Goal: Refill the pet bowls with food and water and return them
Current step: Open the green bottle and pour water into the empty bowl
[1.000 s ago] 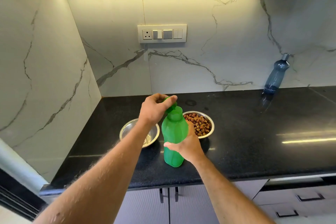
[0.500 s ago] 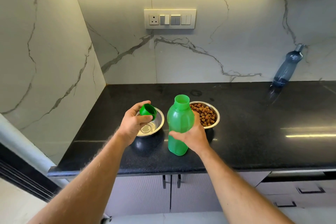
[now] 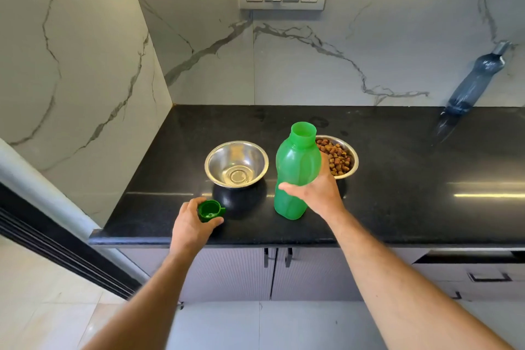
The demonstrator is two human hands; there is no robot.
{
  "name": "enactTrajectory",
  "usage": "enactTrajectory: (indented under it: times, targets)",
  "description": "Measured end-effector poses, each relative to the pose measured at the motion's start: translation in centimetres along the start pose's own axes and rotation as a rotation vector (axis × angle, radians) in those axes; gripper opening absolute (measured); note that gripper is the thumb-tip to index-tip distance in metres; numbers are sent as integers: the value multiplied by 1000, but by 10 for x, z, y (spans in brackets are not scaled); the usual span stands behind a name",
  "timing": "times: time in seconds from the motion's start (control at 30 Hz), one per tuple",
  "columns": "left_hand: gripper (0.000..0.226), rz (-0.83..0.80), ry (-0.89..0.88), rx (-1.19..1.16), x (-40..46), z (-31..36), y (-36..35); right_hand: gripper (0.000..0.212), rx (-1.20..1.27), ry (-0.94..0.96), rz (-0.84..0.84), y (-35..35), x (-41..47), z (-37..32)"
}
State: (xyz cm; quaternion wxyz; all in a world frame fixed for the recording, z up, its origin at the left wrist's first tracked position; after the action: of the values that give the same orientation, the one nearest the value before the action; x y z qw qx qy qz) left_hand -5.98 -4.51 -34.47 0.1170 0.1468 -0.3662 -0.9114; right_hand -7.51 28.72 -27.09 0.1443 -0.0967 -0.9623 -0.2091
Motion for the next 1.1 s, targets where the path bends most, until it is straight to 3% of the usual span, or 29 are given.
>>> enactTrajectory:
  times: [0.17, 0.33, 0.4, 0.47, 0.6, 0.73, 1.1]
  targets:
    - [73, -52, 61, 32, 14, -10, -5, 103, -31, 6, -13, -1, -4, -1]
    - [111, -238, 153, 5, 30, -18, -13, 97, -48, -4, 37, -2, -7, -4]
    - [115, -309, 181, -18, 35, -17, -14, 96, -58, -3, 54, -2, -8, -6]
    - [107, -287, 162, -19, 38, -11, -8, 94, -69, -1, 71, -2, -9, -9]
    - [59, -37, 42, -62, 39, 14, 19, 95, -81, -4, 115, -2, -13, -12]
    - [25, 25, -51, -114, 36, 42, 27, 95, -127, 53, 122, -3, -7, -24]
    - [23, 199, -12, -207, 42, 75, 35, 86, -294, 159, -211, -21, 41, -33]
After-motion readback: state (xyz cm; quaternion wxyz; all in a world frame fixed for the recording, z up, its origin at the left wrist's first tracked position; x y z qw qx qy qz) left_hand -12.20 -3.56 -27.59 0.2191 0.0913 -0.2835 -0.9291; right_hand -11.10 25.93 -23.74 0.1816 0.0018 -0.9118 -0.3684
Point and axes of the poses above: each hand's wrist, its own x-axis towards the middle knuckle, its own y-axis out of the back of the hand, z = x × y, the point moved 9 cm from there along x, towards the middle knuckle, and after that the axes turned 13 degrees about y, right-handed, at the moved point
